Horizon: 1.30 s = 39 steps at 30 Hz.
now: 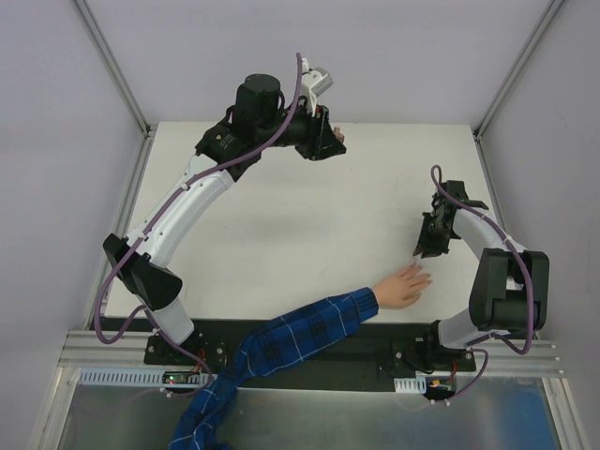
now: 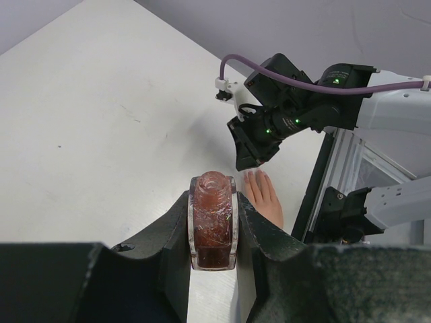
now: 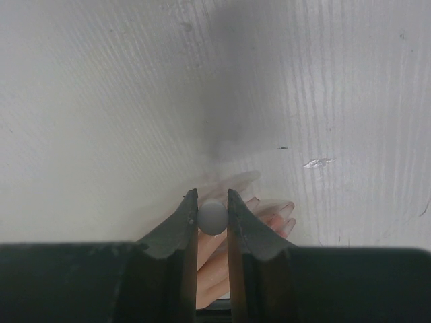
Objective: Paint the nails
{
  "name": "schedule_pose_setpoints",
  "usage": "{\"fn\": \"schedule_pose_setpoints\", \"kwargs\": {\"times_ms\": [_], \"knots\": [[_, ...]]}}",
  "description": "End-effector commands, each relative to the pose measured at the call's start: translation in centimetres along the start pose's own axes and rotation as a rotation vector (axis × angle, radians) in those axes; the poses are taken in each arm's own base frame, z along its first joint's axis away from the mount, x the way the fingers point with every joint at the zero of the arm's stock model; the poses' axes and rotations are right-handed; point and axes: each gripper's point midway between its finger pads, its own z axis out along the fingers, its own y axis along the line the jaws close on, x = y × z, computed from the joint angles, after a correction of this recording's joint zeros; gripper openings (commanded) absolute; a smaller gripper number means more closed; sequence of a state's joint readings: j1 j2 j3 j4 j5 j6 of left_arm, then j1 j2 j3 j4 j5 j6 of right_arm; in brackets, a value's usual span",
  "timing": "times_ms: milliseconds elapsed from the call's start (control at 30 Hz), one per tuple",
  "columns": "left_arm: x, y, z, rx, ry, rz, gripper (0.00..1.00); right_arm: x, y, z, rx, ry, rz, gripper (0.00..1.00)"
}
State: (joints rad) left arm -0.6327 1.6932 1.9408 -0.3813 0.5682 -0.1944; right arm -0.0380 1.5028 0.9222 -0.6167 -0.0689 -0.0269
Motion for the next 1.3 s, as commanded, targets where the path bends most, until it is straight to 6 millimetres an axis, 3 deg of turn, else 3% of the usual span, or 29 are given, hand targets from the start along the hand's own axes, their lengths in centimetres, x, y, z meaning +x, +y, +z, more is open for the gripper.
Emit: {"fn": "schedule_pose_setpoints", "kwargs": {"times_ms": [0,533,1267], "knots": [[-2.6,-1.0,-1.1,0.024,-0.067,0.046,0.0,-0.5,0.6,-0.9,-0.031,-0.026,-0.001,0.0],[-2.3,-1.1,-1.2,0.029,-0.062,0.036,0.0,0.7,1.7,-1.5,-0.071,-0.017,-0.032,0.01],[-2.1,-1.0,-1.3,0.019,-0.061,0.03,0.0,1.2,-0.2,-1.0,0.001,0.008,0.02,0.0]]}}
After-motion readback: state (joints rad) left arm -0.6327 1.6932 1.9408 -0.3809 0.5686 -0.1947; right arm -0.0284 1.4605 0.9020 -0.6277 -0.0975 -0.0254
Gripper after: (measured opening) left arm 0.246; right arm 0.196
